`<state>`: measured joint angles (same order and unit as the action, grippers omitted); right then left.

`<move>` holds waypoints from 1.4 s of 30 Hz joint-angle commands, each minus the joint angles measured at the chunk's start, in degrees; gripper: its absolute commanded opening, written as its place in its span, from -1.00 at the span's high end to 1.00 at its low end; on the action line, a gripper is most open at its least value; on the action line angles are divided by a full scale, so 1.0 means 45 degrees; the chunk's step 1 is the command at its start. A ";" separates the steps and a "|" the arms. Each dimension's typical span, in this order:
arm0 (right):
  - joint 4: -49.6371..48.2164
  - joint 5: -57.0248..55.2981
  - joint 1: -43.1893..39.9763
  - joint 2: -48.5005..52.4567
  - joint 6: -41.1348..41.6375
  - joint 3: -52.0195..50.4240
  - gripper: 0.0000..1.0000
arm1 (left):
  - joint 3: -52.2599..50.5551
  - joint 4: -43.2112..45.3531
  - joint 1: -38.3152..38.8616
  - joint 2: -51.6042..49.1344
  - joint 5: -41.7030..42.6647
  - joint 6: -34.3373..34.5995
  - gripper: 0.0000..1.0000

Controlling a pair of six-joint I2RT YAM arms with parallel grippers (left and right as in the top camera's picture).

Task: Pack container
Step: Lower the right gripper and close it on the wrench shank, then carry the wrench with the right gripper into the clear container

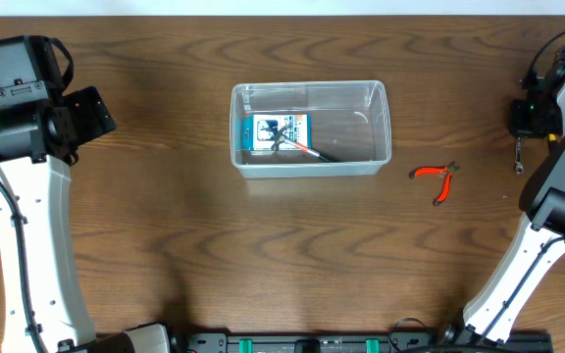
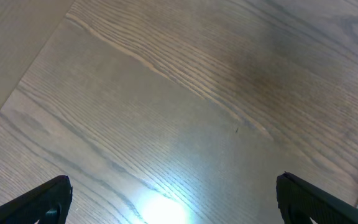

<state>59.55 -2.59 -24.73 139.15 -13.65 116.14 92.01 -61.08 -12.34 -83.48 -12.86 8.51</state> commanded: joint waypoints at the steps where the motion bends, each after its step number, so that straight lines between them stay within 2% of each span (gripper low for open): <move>1: 0.0277 -0.0126 0.0015 0.0073 0.0078 0.0675 0.97 | 0.0024 0.0010 -0.0053 -0.0024 -0.0199 -0.0209 -0.96; 8: 0.1821 -0.0024 0.0476 -0.0019 0.0010 0.2924 0.98 | 0.0024 0.0010 -0.0053 -0.0024 -0.0199 -0.0209 -0.96; 15: 0.4187 0.1331 0.1617 -0.0019 -0.1326 0.6105 0.97 | 0.0024 0.0010 -0.0053 -0.0024 -0.0199 -0.0209 -0.96; 25: 0.6261 0.2021 0.5081 -0.0019 -0.2021 0.9821 0.98 | 0.0024 0.0010 -0.0053 -0.0024 -0.0199 -0.0209 -0.96; 34: 0.6858 0.2025 0.8582 -0.0029 -0.3565 1.0166 0.98 | 0.0024 0.0010 -0.0053 -0.0024 -0.0199 -0.0209 -0.96; 42: 0.7694 0.2574 1.0491 -0.0029 -0.4945 1.0166 0.97 | 0.0024 0.0010 -0.0053 -0.0024 -0.0199 -0.0209 -0.96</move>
<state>93.45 6.90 21.12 139.35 -31.79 160.59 92.01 -61.08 -12.34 -83.48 -12.86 8.51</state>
